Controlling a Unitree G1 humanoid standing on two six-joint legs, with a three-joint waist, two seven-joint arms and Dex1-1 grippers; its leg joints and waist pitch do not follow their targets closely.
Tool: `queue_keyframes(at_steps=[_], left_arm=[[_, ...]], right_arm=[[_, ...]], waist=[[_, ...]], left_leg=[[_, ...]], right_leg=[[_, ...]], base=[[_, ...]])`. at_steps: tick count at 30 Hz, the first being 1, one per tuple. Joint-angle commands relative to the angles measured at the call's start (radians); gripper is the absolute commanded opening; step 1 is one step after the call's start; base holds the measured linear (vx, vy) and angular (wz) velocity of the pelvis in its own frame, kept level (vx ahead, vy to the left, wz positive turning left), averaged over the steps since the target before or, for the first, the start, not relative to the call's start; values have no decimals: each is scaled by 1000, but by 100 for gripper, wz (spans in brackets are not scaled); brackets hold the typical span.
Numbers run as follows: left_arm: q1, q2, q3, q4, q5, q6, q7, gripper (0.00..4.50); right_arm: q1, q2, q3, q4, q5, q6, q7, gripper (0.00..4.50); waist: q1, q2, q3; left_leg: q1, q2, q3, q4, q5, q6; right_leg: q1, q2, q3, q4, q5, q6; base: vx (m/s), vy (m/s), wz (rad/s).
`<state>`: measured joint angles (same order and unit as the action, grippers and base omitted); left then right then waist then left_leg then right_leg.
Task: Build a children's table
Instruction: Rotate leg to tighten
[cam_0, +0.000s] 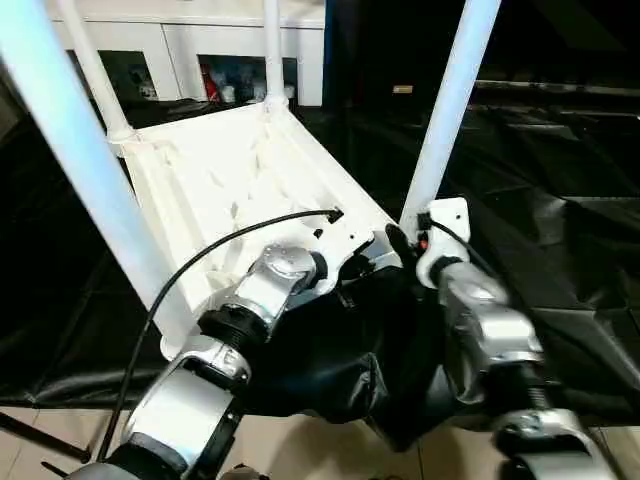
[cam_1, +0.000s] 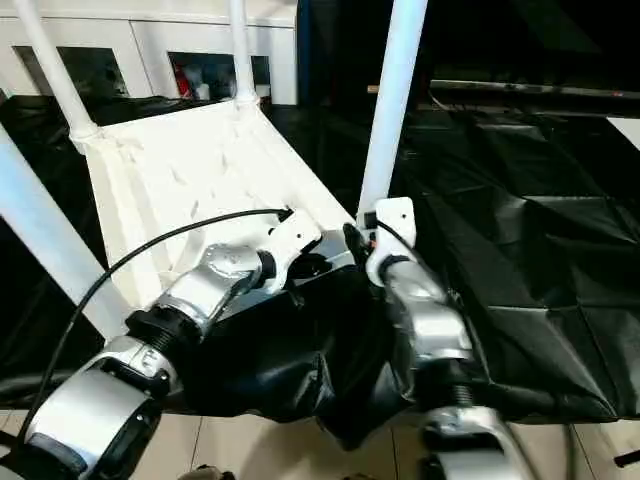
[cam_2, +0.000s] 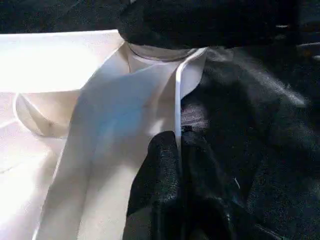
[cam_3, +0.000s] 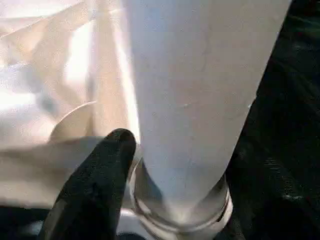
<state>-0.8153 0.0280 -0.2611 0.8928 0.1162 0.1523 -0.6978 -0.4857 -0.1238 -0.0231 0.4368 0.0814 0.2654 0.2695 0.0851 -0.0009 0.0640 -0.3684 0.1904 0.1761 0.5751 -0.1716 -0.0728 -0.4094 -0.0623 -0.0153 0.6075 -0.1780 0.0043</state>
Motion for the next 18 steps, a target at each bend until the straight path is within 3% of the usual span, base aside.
queue_keyframes(at_steps=[1, 3, 4, 6, 8, 10, 11, 13, 18], left_arm=[[-3, 17, -1, 14, -13, -79, -54, 0], [1, 44, -5, 14, -15, -103, -95, 0], [4, 54, -6, 12, -18, -112, -117, 0], [8, 65, -9, 8, -20, -116, -140, 0], [59, 125, -44, -64, -51, -186, -346, 0], [84, 163, -69, -109, -59, -178, -444, 0], [91, 179, -78, -119, -58, -179, -472, 0], [107, 208, -89, -143, -66, -182, -537, 0], [125, 260, -117, -164, -44, -208, -601, 0]], right_arm=[[56, -50, 71, -137, 46, 46, 161, 299], [116, -124, 77, -247, 89, 67, 267, 299], [139, -155, 77, -283, 103, 70, 305, 299], [161, -185, 74, -316, 117, 74, 340, 299], [262, -322, 42, -439, 189, 99, 498, 299], [305, -386, 16, -479, 219, 111, 566, 299], [319, -406, -2, -491, 232, 120, 586, 299], [340, -437, -39, -504, 252, 131, 614, 299], [358, -476, -76, -509, 274, 150, 617, 299]], waist=[[3, -16, -60], [9, -17, -62], [9, -12, -64], [9, -15, -65], [9, -16, -63], [15, -10, -66], [16, 1, -68], [16, 3, -69], [20, 0, -66]], left_leg=[[4, 21, -6, -64, -205, 42], [6, 24, -6, -63, -205, 57], [3, 25, -8, -63, -203, 60], [2, 27, -9, -62, -196, 62], [1, 27, -9, -62, -201, 68], [4, 34, -9, -62, -198, 76], [5, 34, -9, -60, -195, 77], [7, 35, -6, -60, -205, 73], [10, 35, -5, -61, -216, 59]], right_leg=[[55, -58, 30, -86, -212, -163], [57, -61, 31, -86, -203, -162], [57, -62, 30, -83, -204, -166], [57, -62, 29, -82, -193, -169], [58, -63, 29, -85, -202, -173], [59, -66, 32, -81, -168, -199], [57, -65, 32, -78, -157, -208], [54, -63, 29, -77, -130, -234], [53, -65, 29, -79, -172, -234]], base=[[0, 0, 0], [0, 0, 0], [0, 0, 0], [0, 0, 0], [0, 0, 0], [0, 0, 0], [0, 0, 0], [0, 0, 0], [0, 0, 0]])
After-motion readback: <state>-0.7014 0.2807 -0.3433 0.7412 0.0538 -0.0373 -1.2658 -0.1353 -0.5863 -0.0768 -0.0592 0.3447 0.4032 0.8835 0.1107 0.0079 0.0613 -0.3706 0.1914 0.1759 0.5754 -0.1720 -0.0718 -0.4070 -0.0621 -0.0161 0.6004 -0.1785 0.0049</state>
